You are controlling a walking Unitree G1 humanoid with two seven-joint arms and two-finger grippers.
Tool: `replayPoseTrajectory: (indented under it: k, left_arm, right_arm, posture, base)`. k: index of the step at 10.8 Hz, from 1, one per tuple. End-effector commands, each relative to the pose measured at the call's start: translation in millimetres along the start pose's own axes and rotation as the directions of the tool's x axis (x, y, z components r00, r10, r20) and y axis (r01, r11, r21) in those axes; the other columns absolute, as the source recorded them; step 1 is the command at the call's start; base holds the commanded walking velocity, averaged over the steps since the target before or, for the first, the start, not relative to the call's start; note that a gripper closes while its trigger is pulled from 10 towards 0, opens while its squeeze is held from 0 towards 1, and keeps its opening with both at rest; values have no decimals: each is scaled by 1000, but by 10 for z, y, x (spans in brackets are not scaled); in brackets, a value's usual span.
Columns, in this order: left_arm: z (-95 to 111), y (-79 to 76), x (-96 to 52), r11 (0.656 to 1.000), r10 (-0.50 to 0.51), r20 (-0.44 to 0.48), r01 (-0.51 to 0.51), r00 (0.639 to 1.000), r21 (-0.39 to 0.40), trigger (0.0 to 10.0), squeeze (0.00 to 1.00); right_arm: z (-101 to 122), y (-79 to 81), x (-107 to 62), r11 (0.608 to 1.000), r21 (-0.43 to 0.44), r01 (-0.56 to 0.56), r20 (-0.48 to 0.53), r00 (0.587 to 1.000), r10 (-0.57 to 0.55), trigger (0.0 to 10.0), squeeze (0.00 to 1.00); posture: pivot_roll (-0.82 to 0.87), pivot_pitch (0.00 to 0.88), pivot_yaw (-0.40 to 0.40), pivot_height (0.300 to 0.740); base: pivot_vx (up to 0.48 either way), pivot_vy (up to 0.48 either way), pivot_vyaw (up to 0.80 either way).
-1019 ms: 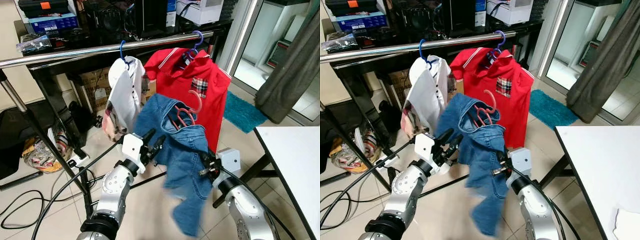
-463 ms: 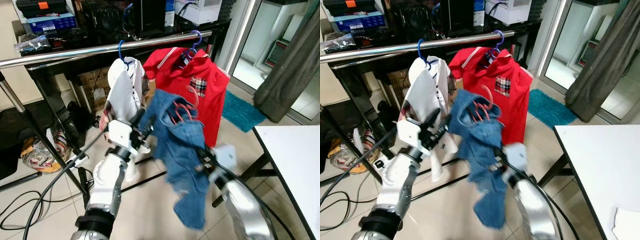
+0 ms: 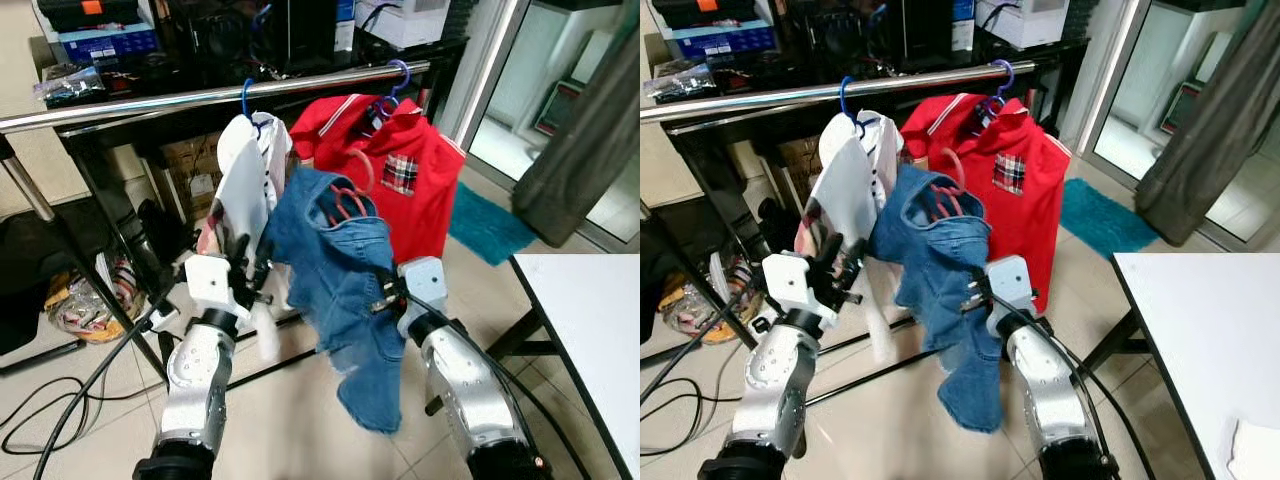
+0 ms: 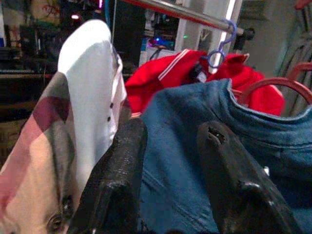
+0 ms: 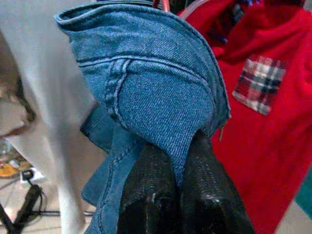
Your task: Hang hanger
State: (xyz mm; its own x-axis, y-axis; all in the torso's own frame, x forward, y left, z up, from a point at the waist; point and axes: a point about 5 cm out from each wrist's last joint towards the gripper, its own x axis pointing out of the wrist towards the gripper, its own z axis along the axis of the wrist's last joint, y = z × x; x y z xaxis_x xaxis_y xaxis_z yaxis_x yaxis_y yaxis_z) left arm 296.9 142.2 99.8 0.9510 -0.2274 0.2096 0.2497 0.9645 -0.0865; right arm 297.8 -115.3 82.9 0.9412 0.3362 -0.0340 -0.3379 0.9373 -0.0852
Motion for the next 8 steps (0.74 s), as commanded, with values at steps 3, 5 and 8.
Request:
replayPoseTrajectory:
  k: [3,5,8]
  left_arm:
    - [48,-5,11,999,35,2,-36,999,25,10000,0]
    - [62,-7,2,999,42,13,-42,999,33,10000,0]
    - [77,-16,-6,998,47,19,-48,999,30,10000,0]
  right_arm:
    - [30,-23,13,1000,-6,-11,12,1000,11,10000,0]
    - [61,-1,29,999,-9,-32,29,999,33,10000,0]
    - [86,13,33,998,-38,-56,39,998,58,10000,0]
  posture:
    - [116,49,-8,740]
    - [118,48,-11,740]
    - [120,50,-12,740]
  base:
    - [0,0,0]
    - [131,0,0]
    - [319,0,267]
